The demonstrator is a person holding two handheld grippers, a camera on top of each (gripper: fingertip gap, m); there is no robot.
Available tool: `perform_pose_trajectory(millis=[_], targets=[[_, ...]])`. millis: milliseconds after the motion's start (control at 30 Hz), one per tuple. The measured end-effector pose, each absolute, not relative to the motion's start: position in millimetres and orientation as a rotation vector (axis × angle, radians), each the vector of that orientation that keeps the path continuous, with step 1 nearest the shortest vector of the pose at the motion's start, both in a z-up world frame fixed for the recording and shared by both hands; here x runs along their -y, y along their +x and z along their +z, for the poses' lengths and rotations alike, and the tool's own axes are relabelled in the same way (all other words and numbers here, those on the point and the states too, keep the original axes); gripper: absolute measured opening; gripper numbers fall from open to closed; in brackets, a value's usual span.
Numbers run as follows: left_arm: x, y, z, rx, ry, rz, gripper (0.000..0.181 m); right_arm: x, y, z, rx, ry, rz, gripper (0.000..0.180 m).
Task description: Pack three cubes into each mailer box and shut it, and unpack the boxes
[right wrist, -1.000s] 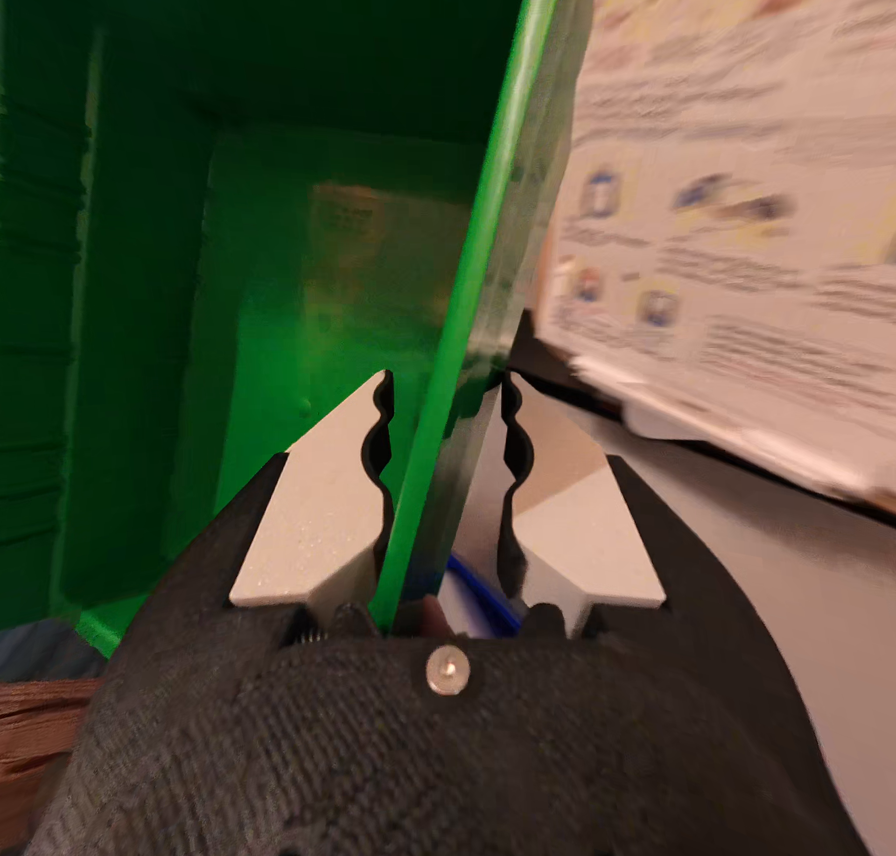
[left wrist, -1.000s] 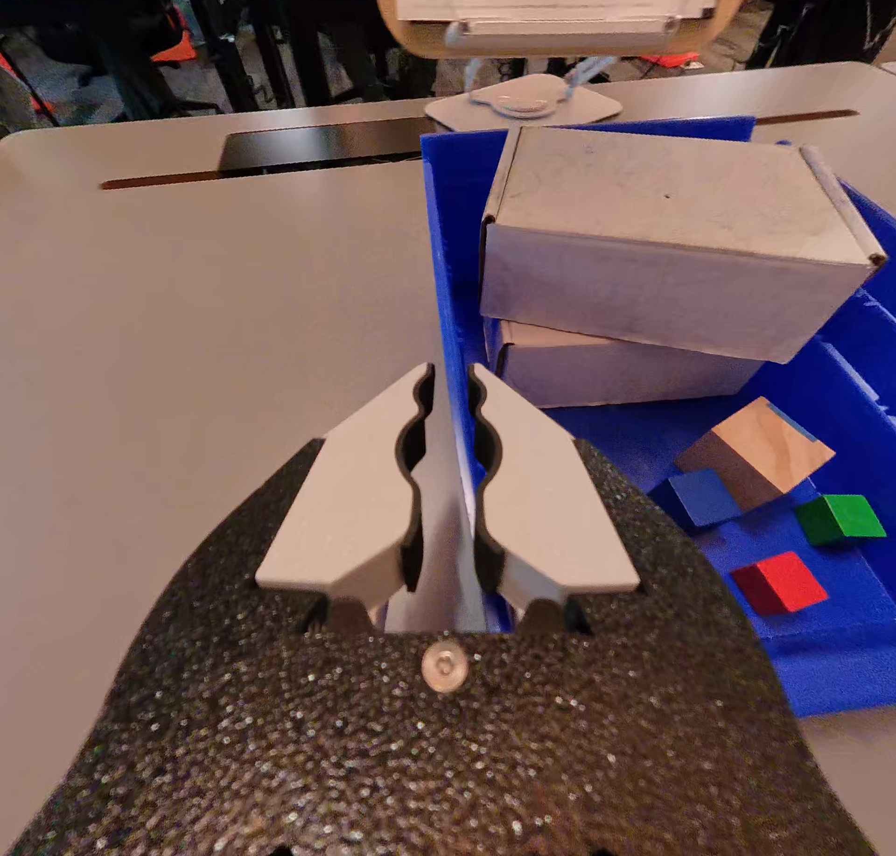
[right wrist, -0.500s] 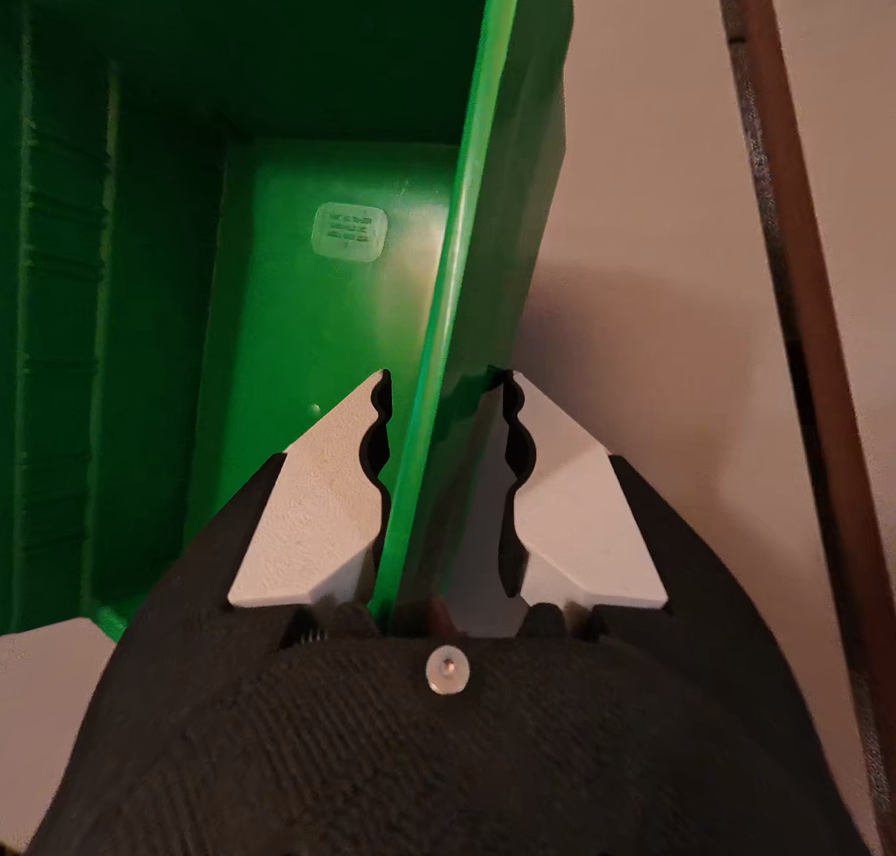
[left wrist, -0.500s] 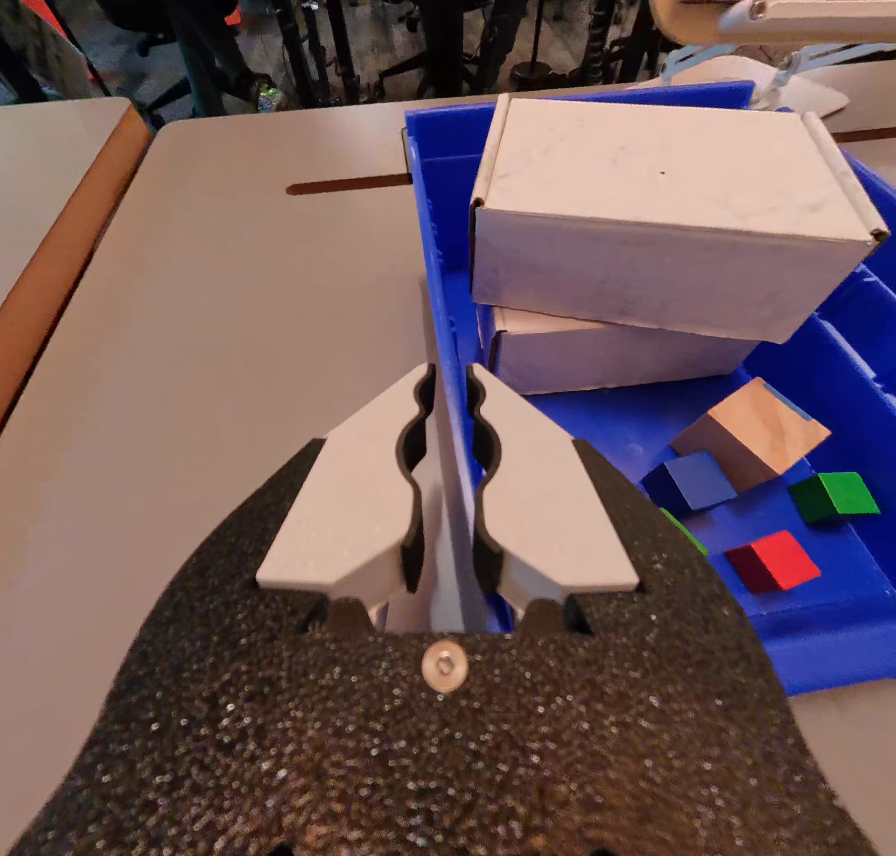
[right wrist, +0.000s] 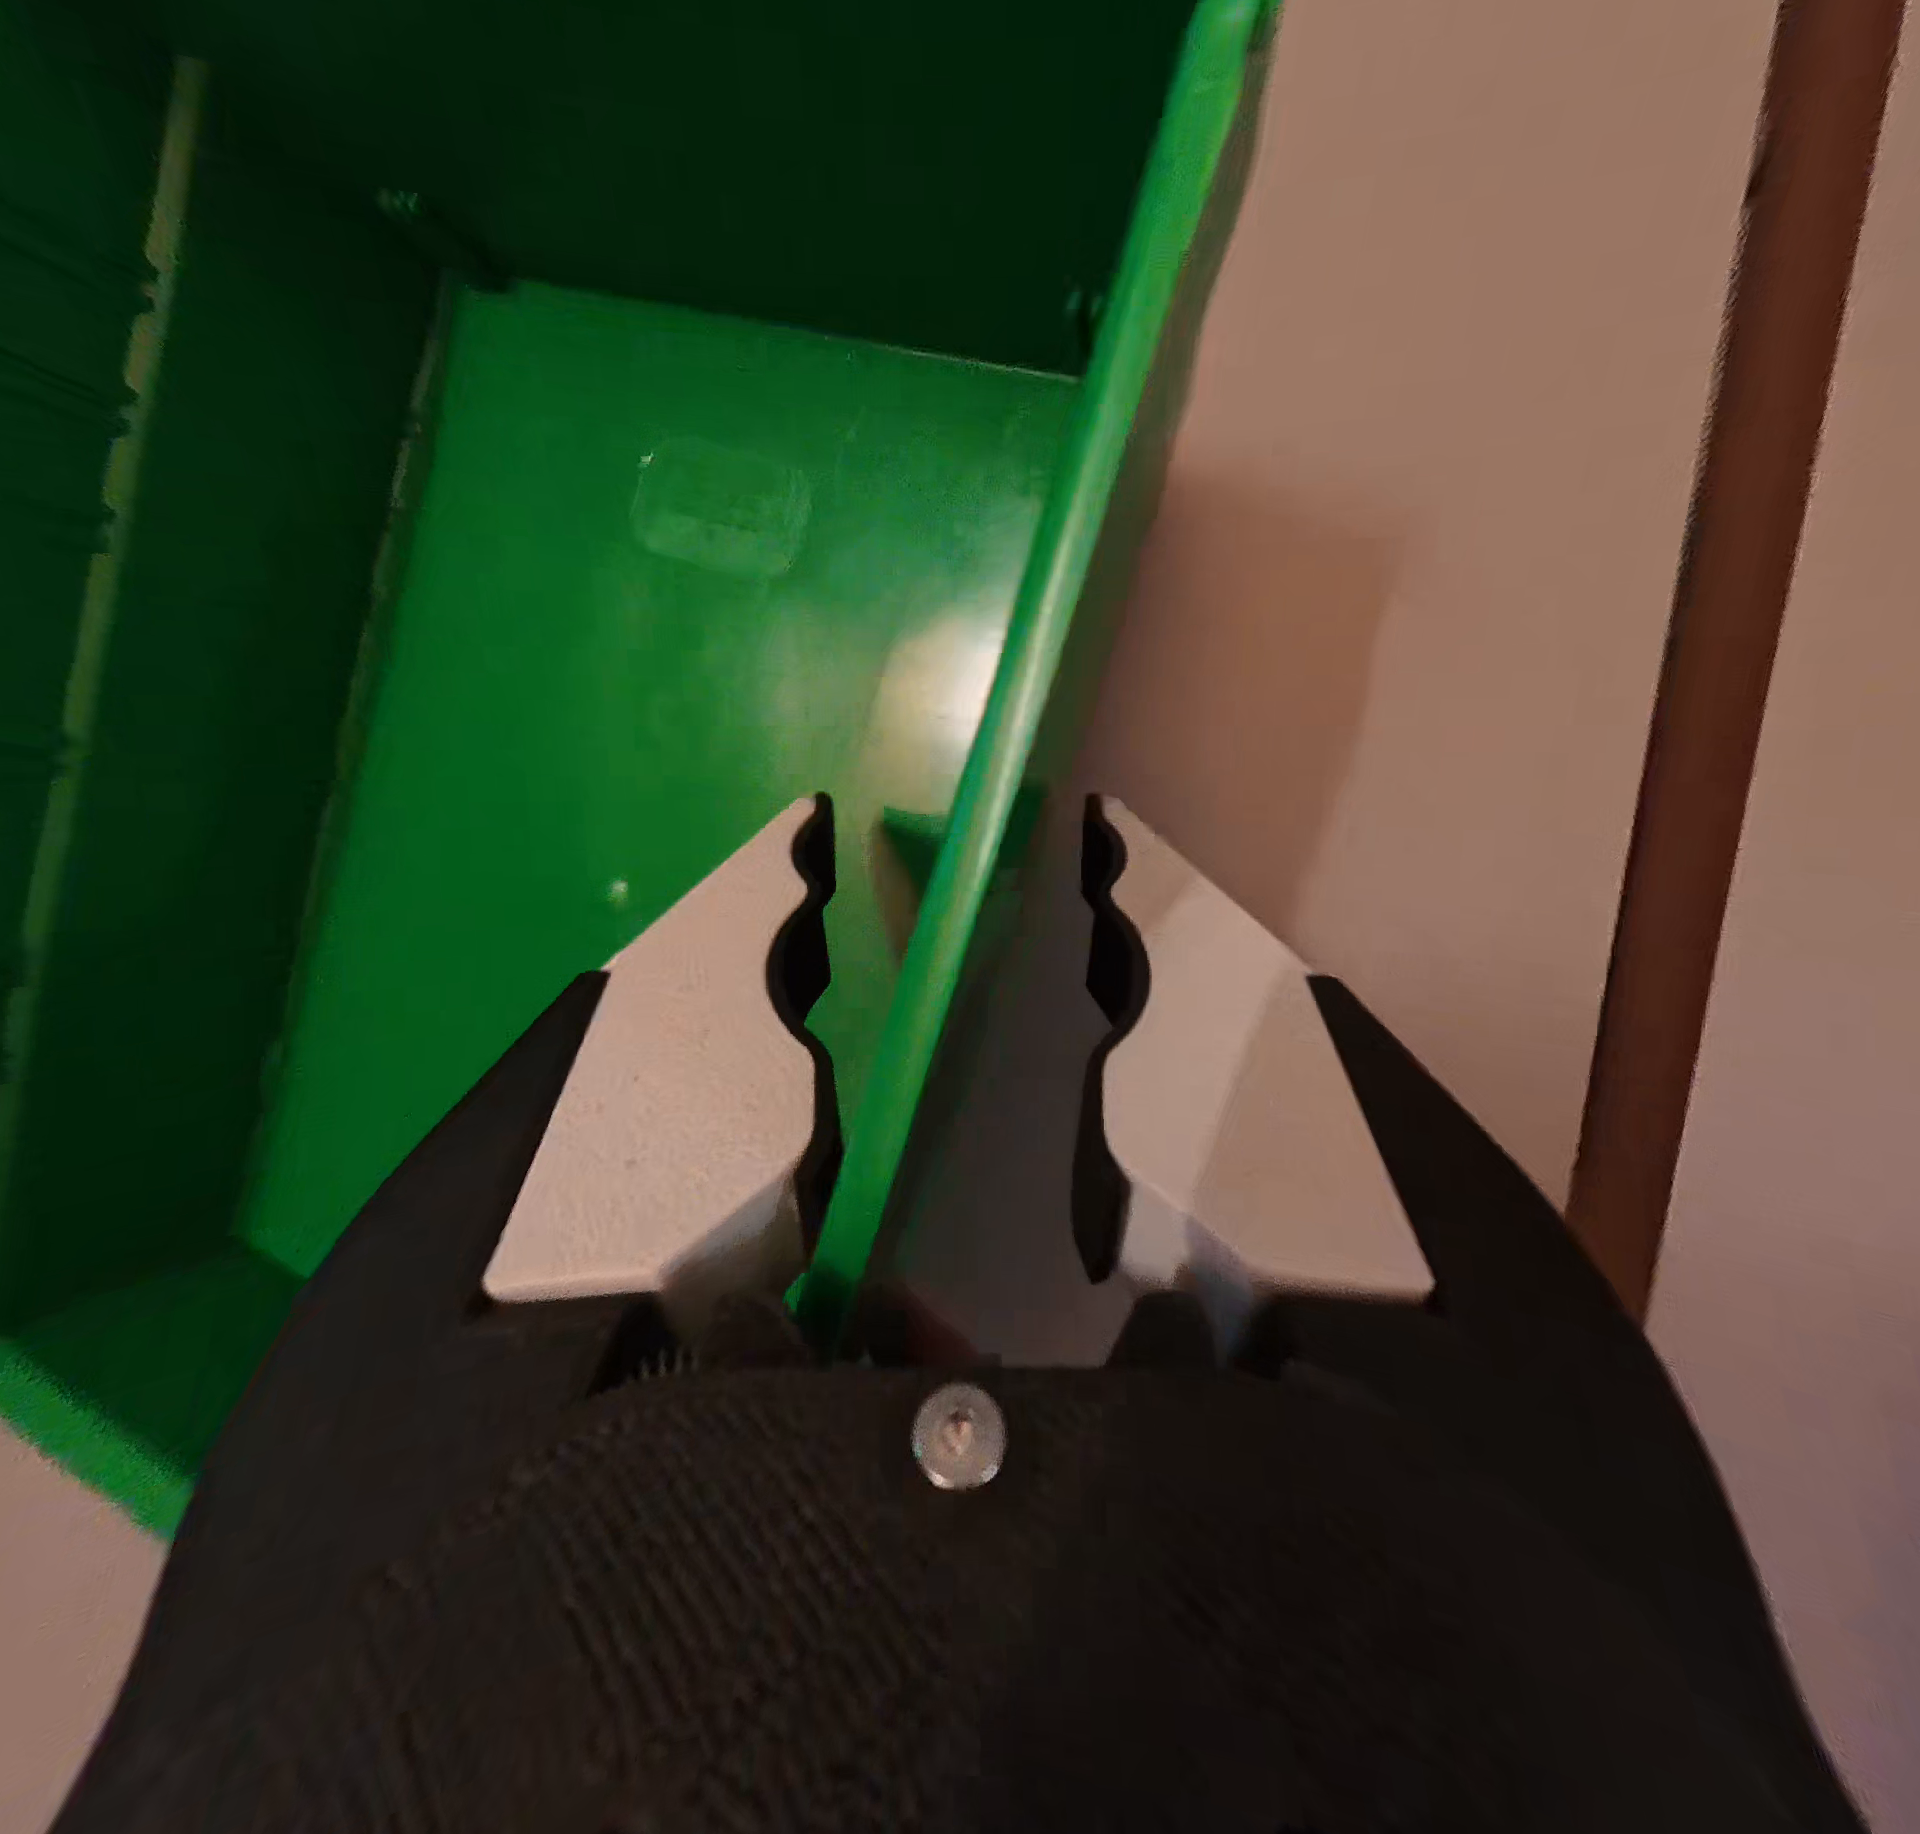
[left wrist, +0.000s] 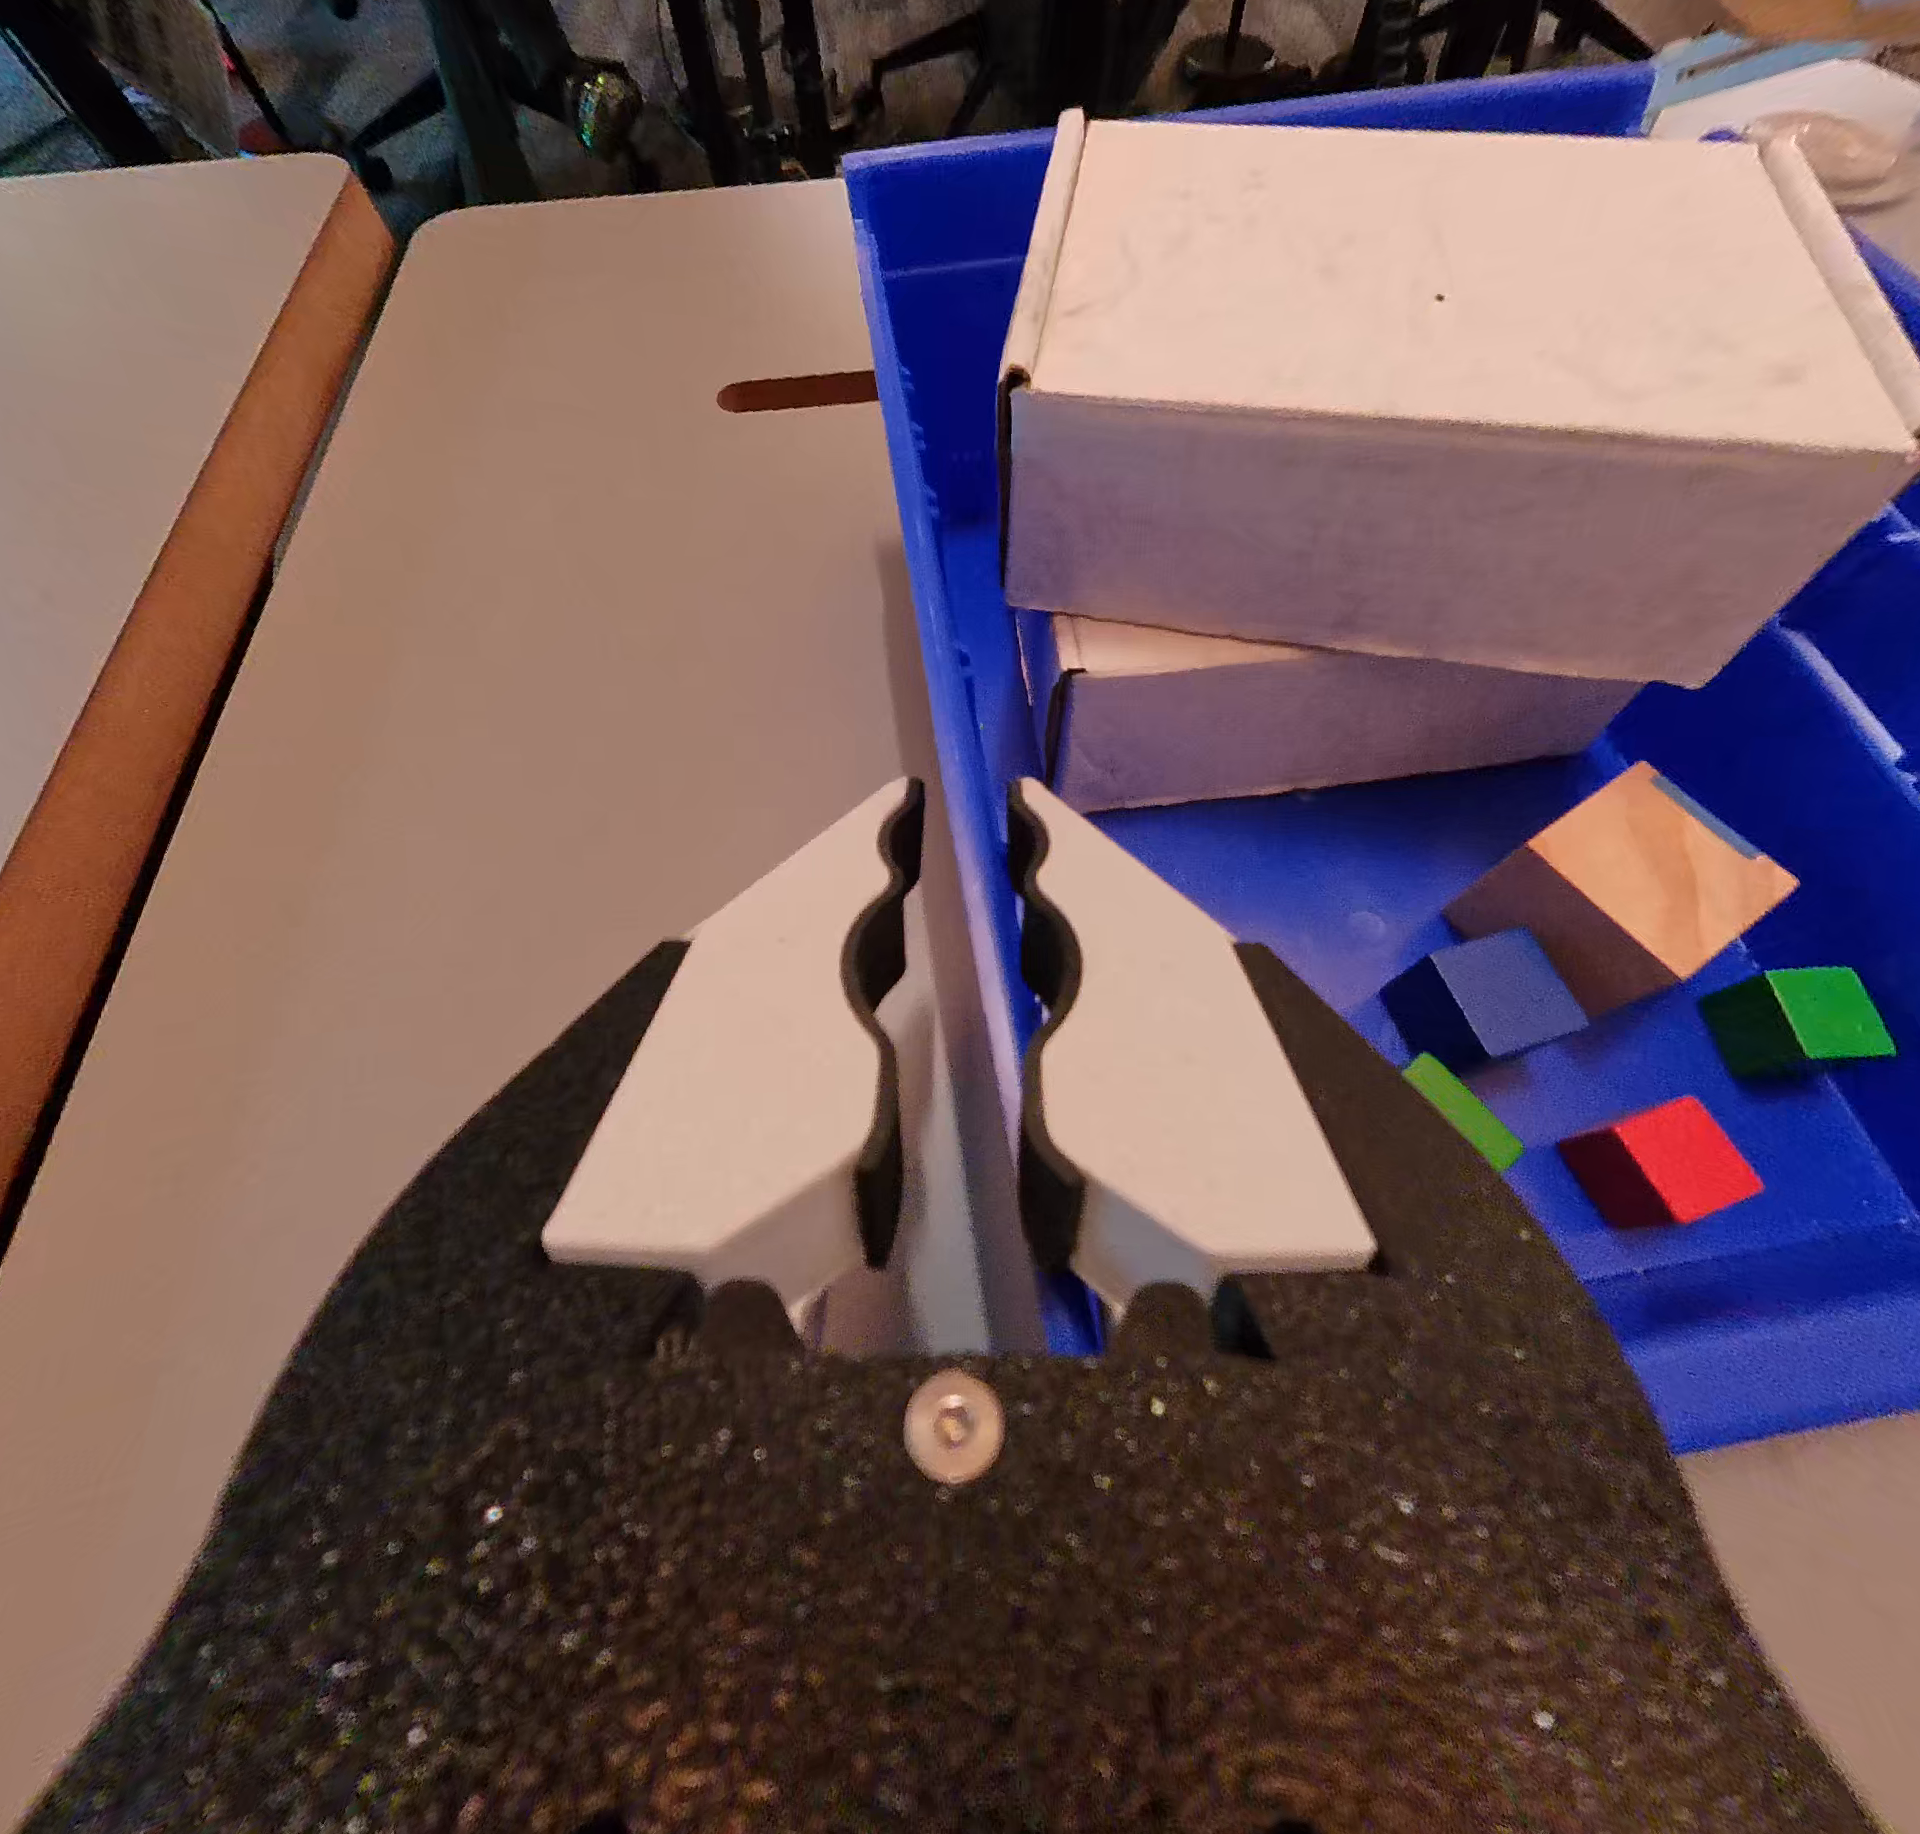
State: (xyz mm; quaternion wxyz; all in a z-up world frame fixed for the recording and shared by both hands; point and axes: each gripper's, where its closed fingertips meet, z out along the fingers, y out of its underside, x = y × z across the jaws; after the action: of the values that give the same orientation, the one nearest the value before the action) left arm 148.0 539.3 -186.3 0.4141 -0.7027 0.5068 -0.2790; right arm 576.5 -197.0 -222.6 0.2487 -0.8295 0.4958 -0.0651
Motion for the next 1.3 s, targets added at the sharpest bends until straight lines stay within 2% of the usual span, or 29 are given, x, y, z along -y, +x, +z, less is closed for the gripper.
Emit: perform_pose_trajectory(millis=[67,100,133,167,267,333,433,533,633,767,867,1000,1067,1300], targets=[[-536.3,148.7,-187.4,-1.334,-1.735,-0.679,0.017,196.1,584.3,-224.3,-1.294,-2.269,-0.233,0.052],[-534.5,148.0,-187.3,-1.392,-1.702,-0.645,0.027,199.1,587.4,-221.5,-1.285,-2.272,-0.276,0.067],[-535.6,145.2,-184.4,-1.453,-1.663,-0.579,0.048,202.0,593.0,-213.1,-1.276,-2.253,-0.341,0.095],[-538.5,143.0,-176.6,-1.498,-1.619,-0.509,0.07,205.2,597.7,-199.6,-1.253,-2.229,-0.41,0.111],[-528.0,151.8,-134.0,-1.658,-1.413,-0.467,0.103,221.6,600.8,-144.6,-1.112,-2.182,-0.669,0.116],[-508.9,165.1,-113.7,-1.848,-1.268,-0.473,0.119,221.6,584.7,-112.2,-1.017,-2.144,-0.737,0.119],[-479.0,188.6,-104.4,-2.19,-1.137,-0.446,0.12,195.8,531.3,-90.0,-0.867,-2.116,-0.596,0.129],[-476.0,217.8,-112.6,-2.456,-0.94,-0.208,0.118,167.6,465.8,-87.1,-0.775,-2.054,-0.446,0.125],[-475.6,243.7,-131.9,-2.623,-0.784,-0.015,0.127,161.8,407.0,-100.7,-0.75,-2.036,-0.476,0.121],[-470.2,269.7,-144.3,-2.744,-0.615,0.129,0.127,162.7,332.2,-128.8,-0.775,-2.001,-0.446,0.114],[-468.1,278.4,-157.7,-2.847,-0.681,0.134,0.129,166.7,284.3,-152.7,-0.815,-1.998,-0.363,0.113],[-461.4,276.3,-186.6,-2.956,-0.777,0.135,0.129,180.4,247.5,-176.6,-0.856,-2.046,-0.363,0.114],[-464.5,271.9,-200.6,-2.989,-0.853,0.188,0.142,184.0,236.9,-186.2,-0.87,-2.067,-0.347,0.114],[-467.6,277.0,-173.4,-2.827,-0.968,0.084,0.136,167.6,237.4,-185.9,-0.848,-2.052,-0.333,0.112]])
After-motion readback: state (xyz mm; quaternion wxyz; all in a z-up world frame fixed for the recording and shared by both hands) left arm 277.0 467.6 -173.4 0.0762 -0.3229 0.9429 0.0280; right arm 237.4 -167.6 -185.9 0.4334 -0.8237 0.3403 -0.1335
